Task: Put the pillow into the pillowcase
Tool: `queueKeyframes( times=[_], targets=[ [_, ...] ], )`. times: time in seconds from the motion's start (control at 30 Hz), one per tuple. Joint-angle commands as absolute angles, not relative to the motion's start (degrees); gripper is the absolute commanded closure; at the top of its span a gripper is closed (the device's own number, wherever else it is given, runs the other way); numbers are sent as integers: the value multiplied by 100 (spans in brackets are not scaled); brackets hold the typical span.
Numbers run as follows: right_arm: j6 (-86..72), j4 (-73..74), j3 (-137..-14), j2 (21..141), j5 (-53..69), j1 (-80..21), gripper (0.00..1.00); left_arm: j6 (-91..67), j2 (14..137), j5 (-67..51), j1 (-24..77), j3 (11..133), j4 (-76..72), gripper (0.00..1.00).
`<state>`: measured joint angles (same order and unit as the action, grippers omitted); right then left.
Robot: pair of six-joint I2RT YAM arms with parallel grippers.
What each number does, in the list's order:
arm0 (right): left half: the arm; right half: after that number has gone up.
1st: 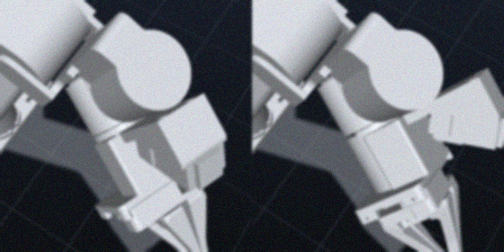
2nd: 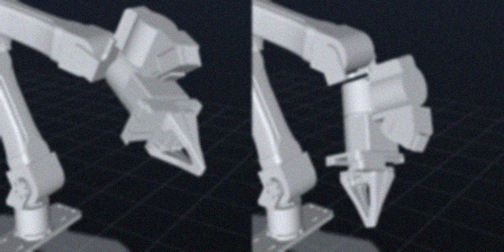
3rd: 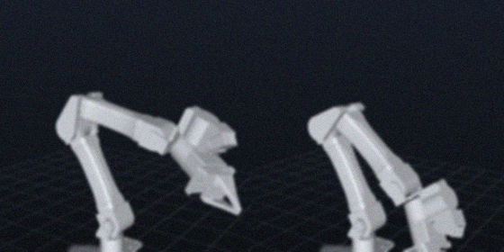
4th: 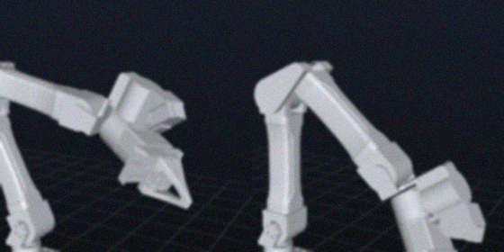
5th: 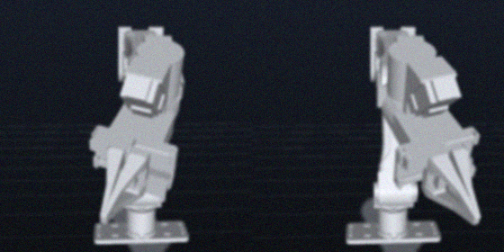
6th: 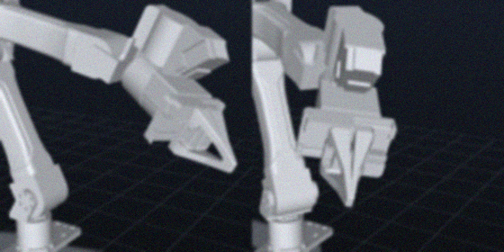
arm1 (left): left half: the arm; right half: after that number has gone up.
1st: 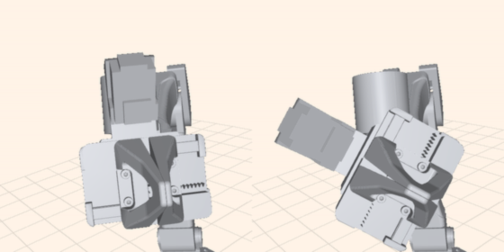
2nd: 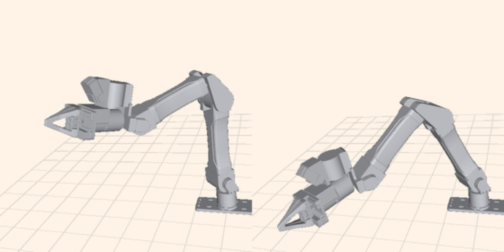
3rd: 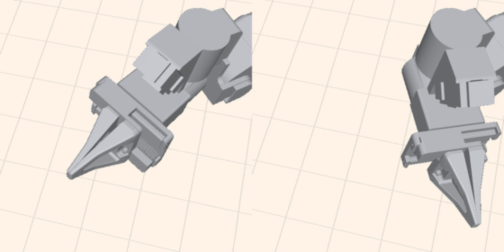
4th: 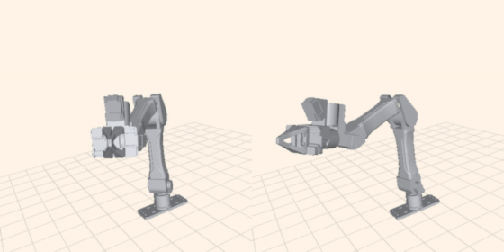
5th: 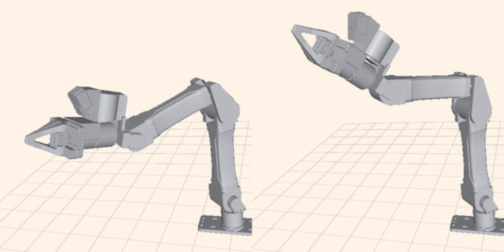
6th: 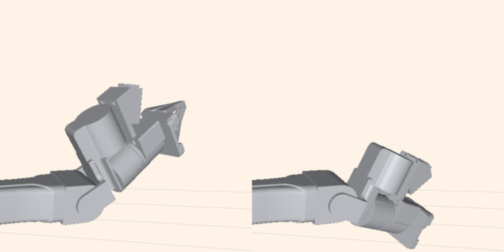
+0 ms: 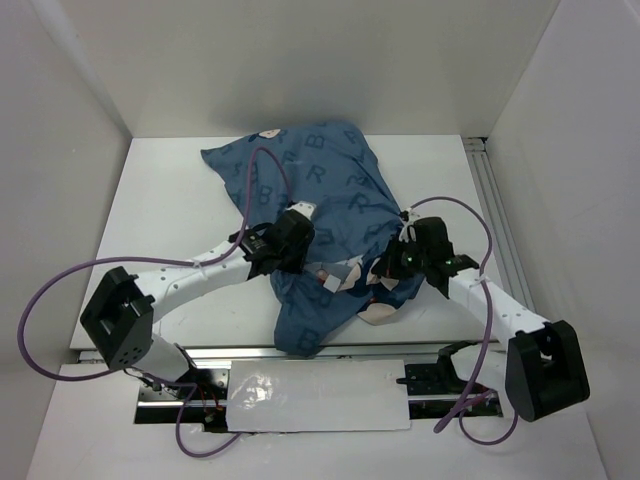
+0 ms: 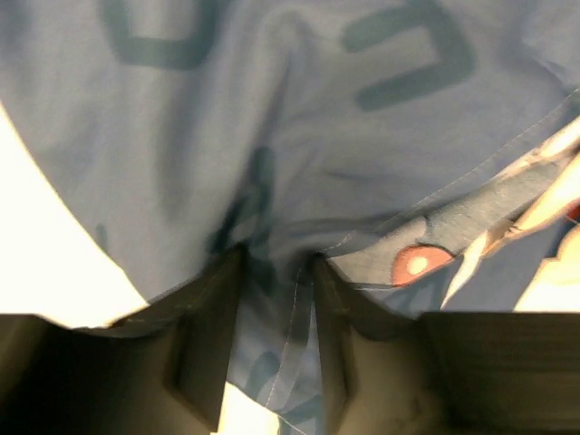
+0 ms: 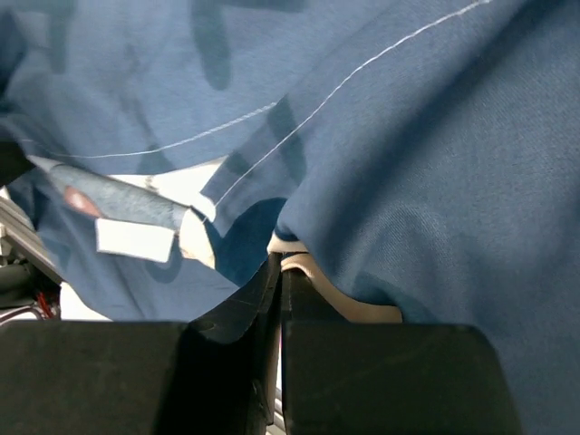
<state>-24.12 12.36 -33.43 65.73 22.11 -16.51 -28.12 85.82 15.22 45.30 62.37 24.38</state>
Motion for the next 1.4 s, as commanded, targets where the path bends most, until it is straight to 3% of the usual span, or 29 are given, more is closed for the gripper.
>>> queueKeyframes(
  times=[0.0,0.03,0.07,0.1,0.13,0.33,0.5,0.7,0.8,0.87,0.9,1.0,1.07,1.1,1.13,1.17,1.2,1.37],
  targets=[
    [-2268,861,-3524,6302,2372,-1652,96,-2865,8674,2423,4553,6389,2696,58],
    [-2268,861,-3524,6223,2434,-1652,96,-3083,8797,2565,4553,6564,2846,86],
    [-2268,861,-3524,6144,2487,-1652,96,-3163,8798,2662,4553,6670,2987,97],
    [-2268,861,-3524,6144,2487,-1652,96,-3242,8798,2811,4553,6767,3197,100],
    [-2268,861,-3524,6065,2540,-1652,100,-3321,8798,2812,4553,6898,3199,100],
    [-2538,283,-3331,5836,2838,-1652,100,-3209,7868,3023,4816,7014,3016,100],
    [-3882,-2430,-2726,5739,2831,-1705,100,-2717,7120,2383,5001,6768,2418,100],
    [-5352,-4830,-2452,6608,1962,-2222,100,-2444,6785,1863,5115,6838,2171,100],
    [-5922,-5420,-2207,6855,287,-2294,100,-2443,6785,1784,5168,6908,2171,100],
    [-6431,-5310,-2004,6908,-873,-2347,100,-2443,6628,1889,5229,6777,2267,100],
    [-6373,-4560,-2004,6908,-1853,-2347,100,-2635,6575,1890,5229,6646,2363,100],
    [-6051,-2712,-2811,6716,-2425,-2294,100,-2969,6224,2135,5229,6181,2583,100],
    [-5522,-2040,-3032,6523,-2190,-2381,77,-3128,5995,2188,5229,5908,2584,100],
    [-4876,-1969,-3102,6243,-1814,-2382,55,-3233,5994,2188,5229,5750,2471,100],
    [-4660,-1569,-3190,6084,-1689,-2521,21,-3234,5994,2101,5229,5748,2400,100],
    [-4449,-1390,-3190,5908,-1531,-2575,8,-3287,5994,2101,5229,5748,2399,100],
    [-3742,-988,-3243,5550,-1164,-2627,0,-3357,6125,2101,5229,5748,2399,100],
    [-2841,23,-3445,4615,7,-2681,0,-3559,6424,2294,5229,5854,2399,100]
  ],
)
